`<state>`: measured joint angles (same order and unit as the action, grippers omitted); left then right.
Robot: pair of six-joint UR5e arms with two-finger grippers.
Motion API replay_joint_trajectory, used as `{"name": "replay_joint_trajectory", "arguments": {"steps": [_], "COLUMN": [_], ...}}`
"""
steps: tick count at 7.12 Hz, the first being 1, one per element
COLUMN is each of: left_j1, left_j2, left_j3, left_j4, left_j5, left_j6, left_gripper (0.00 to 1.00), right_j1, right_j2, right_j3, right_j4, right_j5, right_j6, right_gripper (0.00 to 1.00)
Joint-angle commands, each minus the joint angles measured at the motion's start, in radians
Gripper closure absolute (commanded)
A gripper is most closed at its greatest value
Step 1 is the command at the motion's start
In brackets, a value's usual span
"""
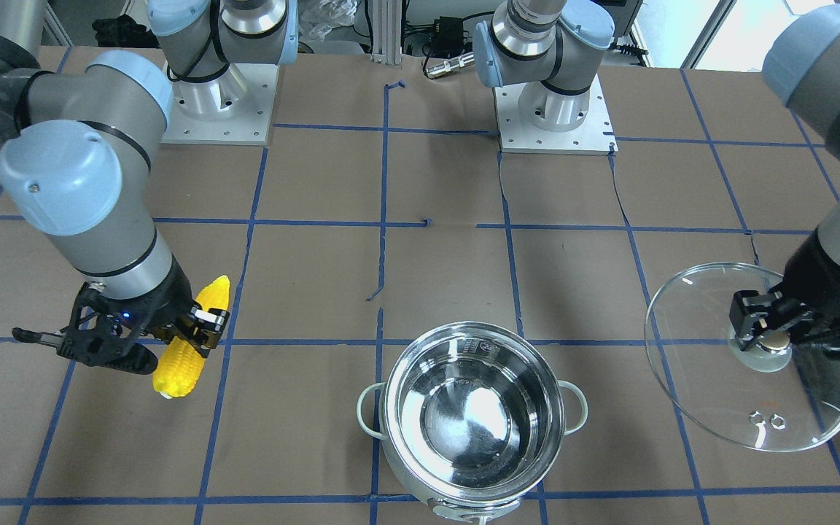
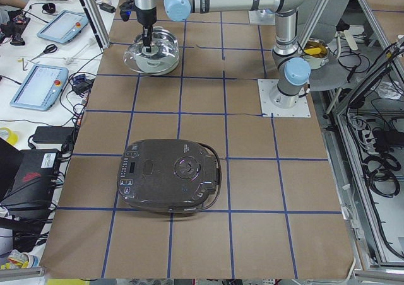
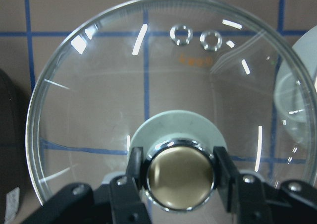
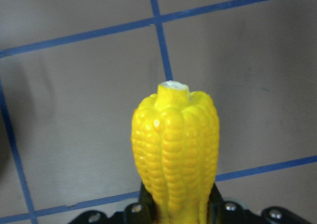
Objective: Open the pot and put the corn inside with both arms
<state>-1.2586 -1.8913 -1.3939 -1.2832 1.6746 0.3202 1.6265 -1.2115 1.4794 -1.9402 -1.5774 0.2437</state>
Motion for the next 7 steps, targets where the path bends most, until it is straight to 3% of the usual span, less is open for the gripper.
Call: {"name": "replay_joint_trajectory", "arguments": {"steps": [1, 2, 3, 5, 7], "left_j1": [0.147, 0.177, 0.174, 0.092, 0.057], "left_j2": [-0.021, -0.034, -0.041, -0.040, -0.045], "left_j3": [-0.223, -0.317, -0.370, -0.382, -0.382], "left_j4": [0.268, 0.409, 0.459, 0.444, 0.404], "left_j5": [-0.092, -0.105, -0.110, -0.099, -0.108], "left_j6": [0.169, 0.216, 0.201, 0.198, 0.153], "left_gripper": [0.84, 0.84, 0.84, 0.84, 0.84], "right_j1": [0.085, 0.114, 0.154, 0.229, 0.271], "right_j2": [0.073, 0.073, 0.075, 0.117, 0.231], "right_j3": [-0.157, -0.213, -0.269, -0.381, -0.485], "right_j4": [0.030, 0.094, 0.125, 0.142, 0.139], "right_j5": [0.000, -0.001, -0.016, -0.018, -0.033], "right_j6": [0.068, 0.104, 0.147, 0.186, 0.232], "right_gripper": [1.00, 1.00, 1.00, 1.00, 1.00]}}
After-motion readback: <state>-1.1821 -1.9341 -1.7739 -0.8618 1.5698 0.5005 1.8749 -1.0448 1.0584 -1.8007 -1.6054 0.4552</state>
